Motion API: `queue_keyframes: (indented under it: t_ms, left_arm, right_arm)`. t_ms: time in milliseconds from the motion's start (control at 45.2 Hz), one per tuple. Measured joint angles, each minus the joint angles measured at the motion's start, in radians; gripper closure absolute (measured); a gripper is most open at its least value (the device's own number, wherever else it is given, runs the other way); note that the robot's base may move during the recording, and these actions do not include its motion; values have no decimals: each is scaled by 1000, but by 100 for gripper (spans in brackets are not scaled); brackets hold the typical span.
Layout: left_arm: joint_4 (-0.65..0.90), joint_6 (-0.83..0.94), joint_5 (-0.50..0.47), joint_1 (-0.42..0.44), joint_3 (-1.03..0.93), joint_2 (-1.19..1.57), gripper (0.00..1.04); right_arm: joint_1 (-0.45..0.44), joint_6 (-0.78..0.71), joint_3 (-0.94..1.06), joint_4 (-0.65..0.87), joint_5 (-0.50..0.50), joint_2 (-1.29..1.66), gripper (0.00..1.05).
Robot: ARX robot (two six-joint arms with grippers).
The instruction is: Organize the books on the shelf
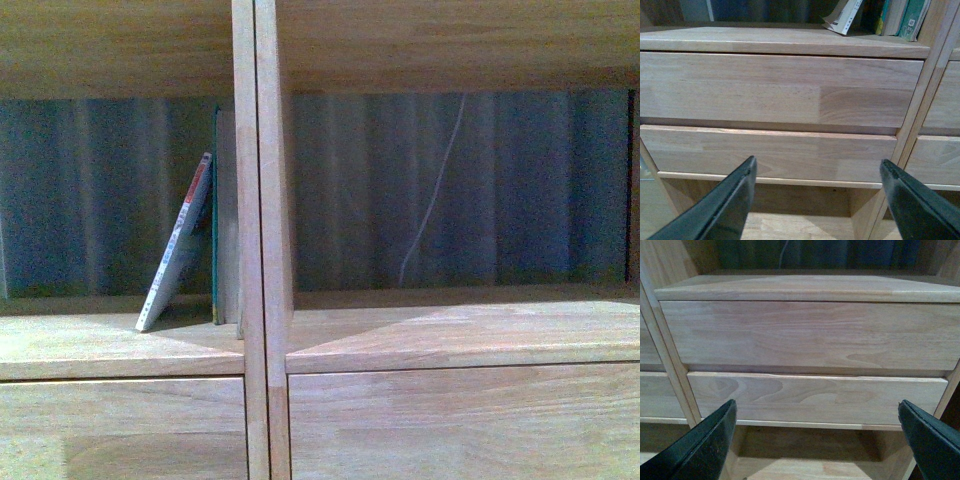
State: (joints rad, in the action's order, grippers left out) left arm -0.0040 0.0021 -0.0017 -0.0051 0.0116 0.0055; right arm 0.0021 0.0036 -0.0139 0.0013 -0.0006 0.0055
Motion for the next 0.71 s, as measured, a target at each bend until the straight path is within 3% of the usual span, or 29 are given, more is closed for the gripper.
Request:
queue_keyframes:
  t_ms: [155, 707]
  left_arm:
    - [0, 0, 0, 0, 0, 0, 6]
    - [0, 0, 0, 0, 0, 0, 7]
  right_arm:
    - [0, 0, 0, 0, 0, 0, 7]
    - [0, 0, 0, 0, 0, 0, 7]
